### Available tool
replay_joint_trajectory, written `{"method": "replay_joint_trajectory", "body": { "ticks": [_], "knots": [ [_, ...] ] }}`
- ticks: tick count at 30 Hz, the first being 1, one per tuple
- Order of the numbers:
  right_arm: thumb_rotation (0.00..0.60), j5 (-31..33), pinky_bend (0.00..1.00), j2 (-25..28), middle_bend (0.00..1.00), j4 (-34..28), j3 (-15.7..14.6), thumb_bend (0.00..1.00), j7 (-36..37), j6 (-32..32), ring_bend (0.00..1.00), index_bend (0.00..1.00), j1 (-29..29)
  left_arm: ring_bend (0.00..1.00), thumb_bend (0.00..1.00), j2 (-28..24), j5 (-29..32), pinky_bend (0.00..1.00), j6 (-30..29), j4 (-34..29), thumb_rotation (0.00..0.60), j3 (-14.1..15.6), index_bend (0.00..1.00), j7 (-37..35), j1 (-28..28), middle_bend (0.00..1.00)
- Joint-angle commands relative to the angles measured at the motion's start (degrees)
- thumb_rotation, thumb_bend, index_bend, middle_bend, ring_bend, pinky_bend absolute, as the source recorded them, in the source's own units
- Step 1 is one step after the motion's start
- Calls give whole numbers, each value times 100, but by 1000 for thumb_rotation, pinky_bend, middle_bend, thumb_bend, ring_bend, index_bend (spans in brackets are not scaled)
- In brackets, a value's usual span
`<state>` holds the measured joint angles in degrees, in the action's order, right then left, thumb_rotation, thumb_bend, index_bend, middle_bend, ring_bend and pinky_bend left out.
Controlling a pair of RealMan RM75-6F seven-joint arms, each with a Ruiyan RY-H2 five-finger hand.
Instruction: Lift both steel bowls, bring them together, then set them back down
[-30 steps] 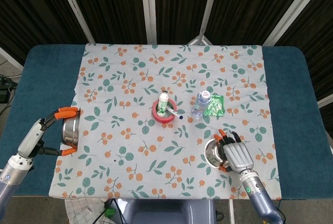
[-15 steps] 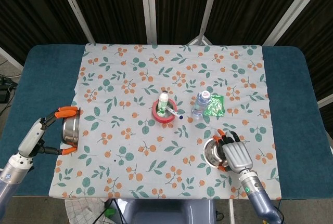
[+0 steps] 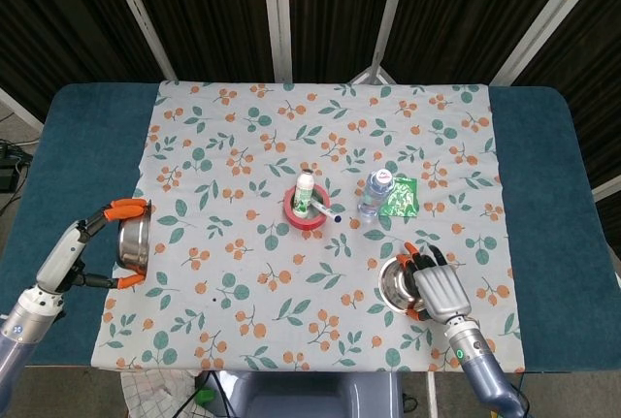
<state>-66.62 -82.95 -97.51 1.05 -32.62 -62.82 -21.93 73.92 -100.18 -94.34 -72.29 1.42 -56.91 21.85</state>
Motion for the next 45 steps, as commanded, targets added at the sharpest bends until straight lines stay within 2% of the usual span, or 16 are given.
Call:
{"method": "replay_joint_trajectory", "body": {
  "ticks": [1,5,11,19,23,28,33,41,42,45],
  "knots": [
    [600,10,101,-2,127,-5,-16,166,-44,-12,265,260,-17,199,71,-5,5,314,-12,-1,600,-4,273,1,-9,260],
    [600,-32,111,-47,204,22,-47,165,-24,-40,327,317,-21,199,71,-14,32,314,-24,-20,600,-20,273,-3,-24,260],
    [600,-33,119,-94,249,74,-78,166,-1,-6,376,378,-48,199,70,-35,51,314,-27,-46,600,-38,273,45,-36,260],
    [600,-117,147,-117,280,77,-104,166,27,-60,402,470,-54,199,70,-52,65,314,-22,-79,600,-52,274,99,-51,260],
    [600,-310,151,-87,286,34,-70,166,231,-197,408,509,-23,199,70,-68,53,314,17,-106,600,-37,273,145,-47,260],
    [600,-477,151,153,286,-220,66,166,724,-253,408,510,-24,199,71,-94,-4,314,84,-178,600,8,273,197,-25,260],
    [600,-654,151,487,286,-463,307,165,1400,-359,408,510,-24,199,71,-151,-118,314,134,-264,600,97,273,-6,20,260],
    [600,-968,151,1028,286,-575,775,165,3171,-489,408,514,2,199,71,-125,-259,314,194,-286,600,219,273,-422,100,261],
    [600,-1021,151,1119,286,-608,955,165,3759,-555,408,517,7,199,71,-76,-249,314,170,-273,600,205,273,-546,109,261],
    [600,-1356,151,1397,286,-526,1075,166,5142,-424,408,526,-34,199,71,9,-230,314,138,-157,600,187,273,-694,122,261]
  ]
}}
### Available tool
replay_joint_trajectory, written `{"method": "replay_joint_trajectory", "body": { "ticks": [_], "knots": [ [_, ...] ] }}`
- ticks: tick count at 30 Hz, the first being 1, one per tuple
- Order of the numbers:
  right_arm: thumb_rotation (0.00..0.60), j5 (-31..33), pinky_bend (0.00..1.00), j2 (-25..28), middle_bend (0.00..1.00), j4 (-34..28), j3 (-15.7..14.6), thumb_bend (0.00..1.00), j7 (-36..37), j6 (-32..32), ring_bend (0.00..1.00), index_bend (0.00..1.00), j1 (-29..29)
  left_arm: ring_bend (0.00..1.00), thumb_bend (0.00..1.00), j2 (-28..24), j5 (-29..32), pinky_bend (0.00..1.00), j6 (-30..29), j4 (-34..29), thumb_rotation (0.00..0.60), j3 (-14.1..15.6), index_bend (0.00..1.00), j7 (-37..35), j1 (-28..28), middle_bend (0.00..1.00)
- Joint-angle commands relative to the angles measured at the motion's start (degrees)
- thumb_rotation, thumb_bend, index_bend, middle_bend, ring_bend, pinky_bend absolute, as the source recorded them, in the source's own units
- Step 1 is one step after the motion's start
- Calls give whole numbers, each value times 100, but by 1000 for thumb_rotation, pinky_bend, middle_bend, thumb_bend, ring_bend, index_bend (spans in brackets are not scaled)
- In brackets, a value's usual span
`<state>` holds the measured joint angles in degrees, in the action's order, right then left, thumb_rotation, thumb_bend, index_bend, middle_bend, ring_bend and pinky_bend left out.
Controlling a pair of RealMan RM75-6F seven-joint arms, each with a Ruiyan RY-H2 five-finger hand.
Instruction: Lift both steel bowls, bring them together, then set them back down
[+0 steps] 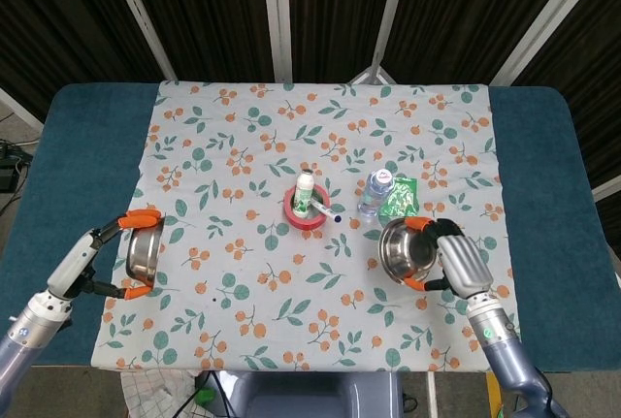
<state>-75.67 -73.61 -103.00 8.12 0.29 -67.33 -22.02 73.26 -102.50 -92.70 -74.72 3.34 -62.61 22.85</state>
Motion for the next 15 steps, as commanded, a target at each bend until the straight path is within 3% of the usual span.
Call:
{"method": "replay_joint_trajectory", "body": {
  "ticks": [1,8,15],
  "knots": [
    [600,-566,151,551,286,43,401,166,2347,56,408,528,-39,199,71,98,9,314,-35,119,600,-13,273,-155,26,261],
    [600,-1476,151,1036,286,311,526,166,5498,-120,408,535,-191,199,71,303,56,314,-102,335,600,-82,275,-272,56,261],
    [600,-2004,151,1097,285,479,464,166,6776,-453,408,535,-364,199,71,635,85,314,-308,514,600,-199,287,-310,49,261]
  ]
}}
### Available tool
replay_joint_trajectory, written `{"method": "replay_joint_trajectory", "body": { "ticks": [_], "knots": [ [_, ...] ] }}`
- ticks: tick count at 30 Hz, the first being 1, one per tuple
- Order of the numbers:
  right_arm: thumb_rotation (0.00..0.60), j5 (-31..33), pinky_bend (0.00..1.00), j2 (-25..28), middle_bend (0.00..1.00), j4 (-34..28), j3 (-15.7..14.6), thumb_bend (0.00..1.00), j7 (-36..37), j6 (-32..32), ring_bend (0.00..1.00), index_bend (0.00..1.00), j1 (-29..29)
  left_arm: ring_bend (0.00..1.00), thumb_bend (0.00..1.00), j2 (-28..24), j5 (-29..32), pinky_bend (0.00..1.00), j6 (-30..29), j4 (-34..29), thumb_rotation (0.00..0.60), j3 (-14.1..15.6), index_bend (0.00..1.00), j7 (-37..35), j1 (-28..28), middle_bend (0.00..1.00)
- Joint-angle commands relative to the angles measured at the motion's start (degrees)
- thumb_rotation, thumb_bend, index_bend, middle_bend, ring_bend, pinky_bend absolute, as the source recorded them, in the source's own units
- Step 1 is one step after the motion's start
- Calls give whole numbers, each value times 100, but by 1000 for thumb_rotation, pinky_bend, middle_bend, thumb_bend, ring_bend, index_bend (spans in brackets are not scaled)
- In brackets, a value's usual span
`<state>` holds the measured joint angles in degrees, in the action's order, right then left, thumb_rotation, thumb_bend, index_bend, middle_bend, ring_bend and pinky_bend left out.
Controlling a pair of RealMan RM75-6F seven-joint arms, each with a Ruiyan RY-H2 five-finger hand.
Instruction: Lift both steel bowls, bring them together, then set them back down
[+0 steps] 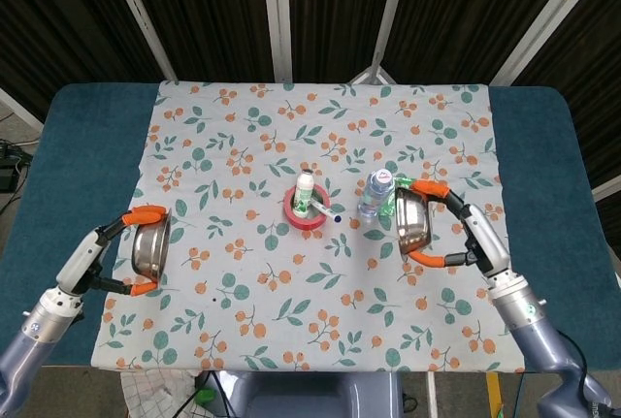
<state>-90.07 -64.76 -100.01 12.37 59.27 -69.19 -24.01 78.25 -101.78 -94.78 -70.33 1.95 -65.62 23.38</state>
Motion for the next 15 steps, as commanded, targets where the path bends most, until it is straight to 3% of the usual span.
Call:
{"method": "replay_joint_trajectory", "body": {
  "ticks": [1,15],
  "knots": [
    [600,-600,151,201,285,180,20,166,939,-301,408,535,-184,199,71,209,18,314,-155,103,600,-92,289,-22,-6,261],
    [600,-546,151,-183,285,45,-101,166,403,-349,407,535,-488,199,69,748,-57,314,-283,101,600,-305,295,12,261,268]
  ]
}}
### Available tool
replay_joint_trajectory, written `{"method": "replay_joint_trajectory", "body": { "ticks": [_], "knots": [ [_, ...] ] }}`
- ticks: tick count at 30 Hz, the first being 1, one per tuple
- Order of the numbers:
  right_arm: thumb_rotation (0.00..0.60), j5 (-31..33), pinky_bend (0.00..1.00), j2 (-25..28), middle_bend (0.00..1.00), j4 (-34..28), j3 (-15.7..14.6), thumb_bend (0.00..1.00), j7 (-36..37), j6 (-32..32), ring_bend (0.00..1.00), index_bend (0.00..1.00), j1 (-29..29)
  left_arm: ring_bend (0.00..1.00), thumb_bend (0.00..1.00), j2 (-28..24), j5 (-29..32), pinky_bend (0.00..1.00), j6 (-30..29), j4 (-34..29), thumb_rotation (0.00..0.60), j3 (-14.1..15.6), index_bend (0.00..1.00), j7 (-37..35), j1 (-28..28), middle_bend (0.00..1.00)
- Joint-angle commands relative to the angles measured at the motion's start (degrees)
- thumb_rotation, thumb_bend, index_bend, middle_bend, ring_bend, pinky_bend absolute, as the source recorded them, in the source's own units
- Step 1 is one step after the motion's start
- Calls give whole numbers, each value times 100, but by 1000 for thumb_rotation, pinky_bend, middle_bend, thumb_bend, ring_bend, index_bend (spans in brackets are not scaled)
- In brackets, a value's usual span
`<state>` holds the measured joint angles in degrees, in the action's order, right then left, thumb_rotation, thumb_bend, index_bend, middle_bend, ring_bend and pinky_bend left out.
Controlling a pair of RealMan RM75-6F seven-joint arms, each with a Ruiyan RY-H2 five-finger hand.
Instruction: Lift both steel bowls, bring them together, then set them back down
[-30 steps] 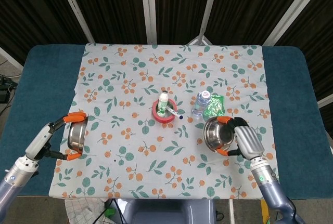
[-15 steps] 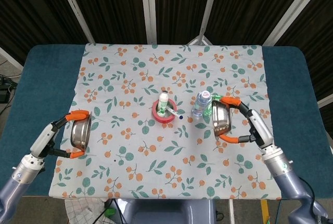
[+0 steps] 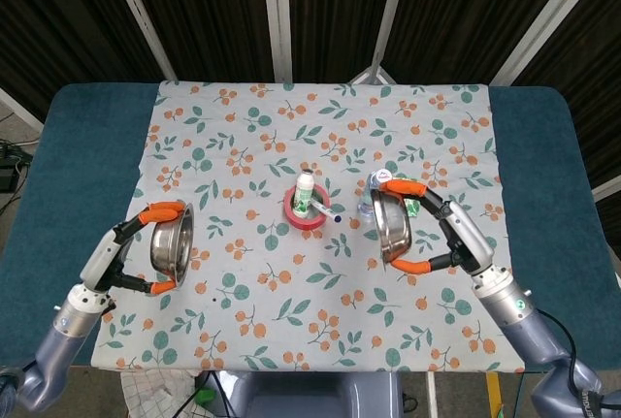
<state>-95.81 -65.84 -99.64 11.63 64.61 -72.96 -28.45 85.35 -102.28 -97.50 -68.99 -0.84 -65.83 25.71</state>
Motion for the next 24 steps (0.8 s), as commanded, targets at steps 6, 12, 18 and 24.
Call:
{"method": "replay_joint_trajectory", "body": {
  "ticks": [6,12,18,24],
  "knots": [
    [600,395,151,-427,285,-99,17,166,-664,138,408,535,-161,199,68,311,-16,314,37,-49,600,-132,298,263,187,268],
    [600,522,151,-516,285,-199,15,166,-918,109,408,535,-173,199,69,703,24,314,150,239,600,-240,301,449,375,268],
    [600,436,151,-506,285,-392,-68,166,-1087,69,408,535,-175,199,69,1141,13,314,297,558,600,-261,302,700,564,267],
    [600,547,151,-574,285,-587,-68,166,-1402,75,408,535,-181,199,68,1413,-18,314,184,675,600,-326,302,747,668,267]
  ]
}}
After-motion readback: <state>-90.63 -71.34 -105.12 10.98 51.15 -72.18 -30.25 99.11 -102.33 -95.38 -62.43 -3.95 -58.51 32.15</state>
